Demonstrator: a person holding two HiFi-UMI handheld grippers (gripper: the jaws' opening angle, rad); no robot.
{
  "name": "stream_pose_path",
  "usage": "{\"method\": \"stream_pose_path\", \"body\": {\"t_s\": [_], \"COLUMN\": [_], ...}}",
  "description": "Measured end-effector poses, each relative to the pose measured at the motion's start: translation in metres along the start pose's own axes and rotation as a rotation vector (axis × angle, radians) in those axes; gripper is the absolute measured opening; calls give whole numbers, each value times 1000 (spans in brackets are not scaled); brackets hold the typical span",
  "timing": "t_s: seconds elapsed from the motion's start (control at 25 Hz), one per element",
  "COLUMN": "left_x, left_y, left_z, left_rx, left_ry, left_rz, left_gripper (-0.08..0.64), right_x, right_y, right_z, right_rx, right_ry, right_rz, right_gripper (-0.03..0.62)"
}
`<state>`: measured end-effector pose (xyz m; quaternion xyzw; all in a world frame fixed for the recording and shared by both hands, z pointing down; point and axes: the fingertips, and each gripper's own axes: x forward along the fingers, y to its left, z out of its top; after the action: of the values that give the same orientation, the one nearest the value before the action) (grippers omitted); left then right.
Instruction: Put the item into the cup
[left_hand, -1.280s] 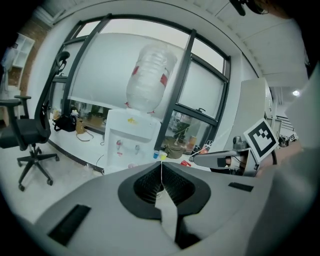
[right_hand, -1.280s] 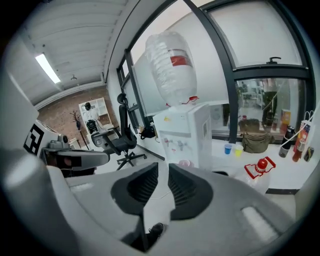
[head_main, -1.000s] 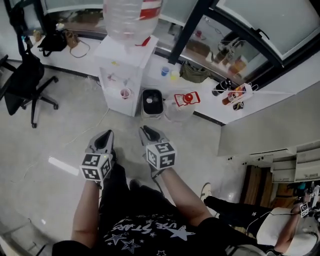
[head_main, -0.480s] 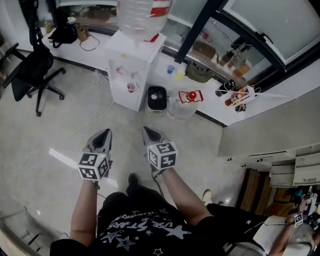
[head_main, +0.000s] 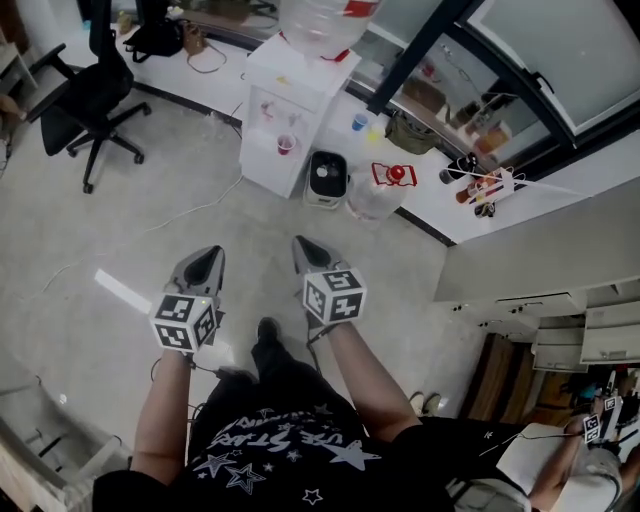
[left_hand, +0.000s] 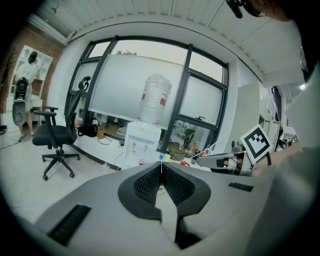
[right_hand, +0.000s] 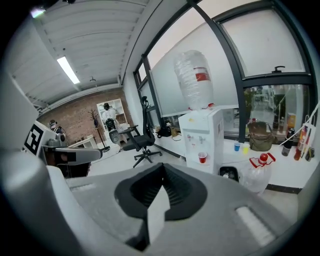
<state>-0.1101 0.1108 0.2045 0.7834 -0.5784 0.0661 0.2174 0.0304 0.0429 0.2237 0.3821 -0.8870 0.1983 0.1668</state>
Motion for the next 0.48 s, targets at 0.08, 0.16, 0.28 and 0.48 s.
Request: {"method": "stream_pose_path", "body": {"t_s": [0.08,0.16,0.28,0.48], "left_x": [-19,-36,-59,-98], "left_y": [-4,-9,-19,-34], "left_z": [-6,-10,-12,-15], "left_rx": [3,6,15,31], "left_ry": [-4,-13,-31,-64], "left_rz": [-2,-5,-9,-13], "left_gripper": [9,9,9,9], "right_x": [-13,-25,-43,-72], "right_y": [17,31,48,78], "right_z": [-5,-10,-15,-21], "right_rx": [-10,-21,-31,-52], "right_ry": [-5,-11,-23,-47], "right_rz": [4,8,7,24], "right_gripper": [2,0,0,0]}}
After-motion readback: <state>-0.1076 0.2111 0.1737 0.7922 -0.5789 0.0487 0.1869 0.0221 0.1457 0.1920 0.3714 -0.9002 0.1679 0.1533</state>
